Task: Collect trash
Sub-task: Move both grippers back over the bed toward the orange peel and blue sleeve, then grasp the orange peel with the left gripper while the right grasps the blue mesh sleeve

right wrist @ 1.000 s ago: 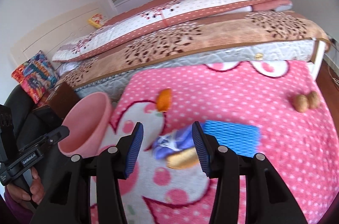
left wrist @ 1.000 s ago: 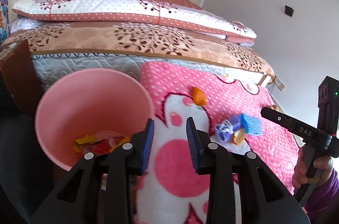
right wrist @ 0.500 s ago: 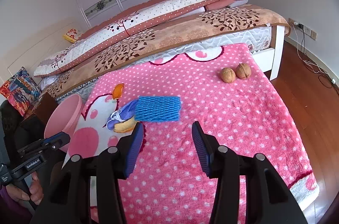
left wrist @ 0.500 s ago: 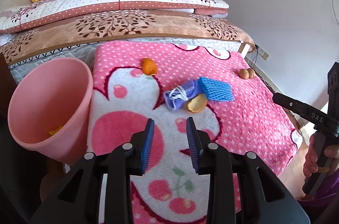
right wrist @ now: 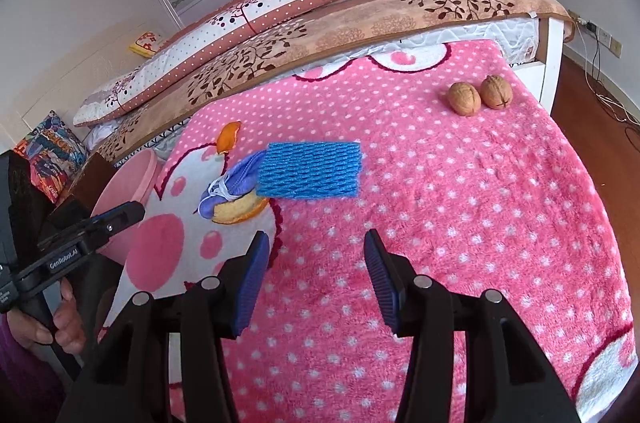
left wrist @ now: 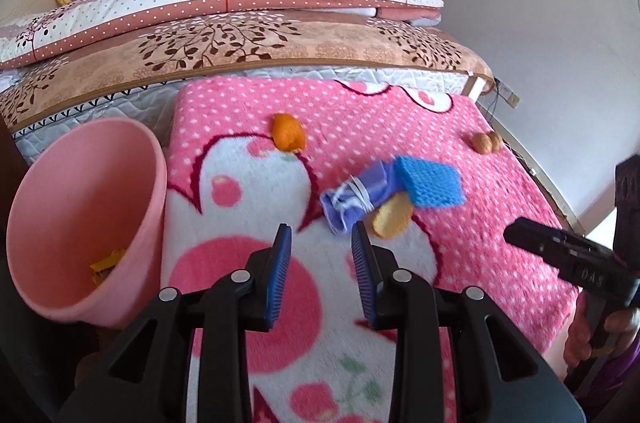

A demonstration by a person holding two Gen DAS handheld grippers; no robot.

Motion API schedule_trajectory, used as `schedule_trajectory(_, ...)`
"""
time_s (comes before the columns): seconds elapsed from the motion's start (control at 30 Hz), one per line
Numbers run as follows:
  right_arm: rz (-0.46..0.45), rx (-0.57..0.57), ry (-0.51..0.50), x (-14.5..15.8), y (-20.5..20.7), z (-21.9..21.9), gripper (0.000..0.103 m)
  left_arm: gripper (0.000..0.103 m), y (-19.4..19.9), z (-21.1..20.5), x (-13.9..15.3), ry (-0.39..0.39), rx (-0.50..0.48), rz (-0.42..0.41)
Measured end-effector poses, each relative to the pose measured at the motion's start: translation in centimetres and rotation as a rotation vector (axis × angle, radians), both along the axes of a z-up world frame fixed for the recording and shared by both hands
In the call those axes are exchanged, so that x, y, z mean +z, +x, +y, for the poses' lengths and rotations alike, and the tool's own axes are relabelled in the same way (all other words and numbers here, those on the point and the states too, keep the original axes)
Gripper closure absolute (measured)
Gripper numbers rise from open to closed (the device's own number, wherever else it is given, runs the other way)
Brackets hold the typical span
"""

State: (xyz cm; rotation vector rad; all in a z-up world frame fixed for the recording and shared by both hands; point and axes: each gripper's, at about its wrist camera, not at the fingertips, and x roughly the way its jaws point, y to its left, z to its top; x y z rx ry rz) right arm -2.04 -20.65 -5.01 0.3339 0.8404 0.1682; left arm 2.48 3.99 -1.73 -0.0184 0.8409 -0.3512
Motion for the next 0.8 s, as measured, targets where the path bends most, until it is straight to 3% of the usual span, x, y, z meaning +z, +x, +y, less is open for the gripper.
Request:
schedule_trajectory(0.27, -0.011, -0.019, 0.006, -0.5, 3.0, -0.3, 0.054, 0.072, 7.2, -1.9, -1.1, 0.031, 0.022, 0.013)
schedule_trajectory(0.5, 0.045, 0.015, 0.018, -2.3, 4.3, -0.2, 0.054, 0.072, 12.8, -2.3, -3.4, 0.057, 0.066, 0.045)
schedule_trajectory(0.7, 0.07, 0.105, 0.103, -2.9, 5.2, 1.0, 0.054, 0.072, 15.0, -2.7, -5.5, 0.053, 0.088, 0.088)
schedule_trajectory(0.8, 0.09, 0.14, 0.119, -3.3, 5.8, 2.0, 0.054, 0.072, 14.8, -3.3, -5.9, 0.062, 0.077, 0.069)
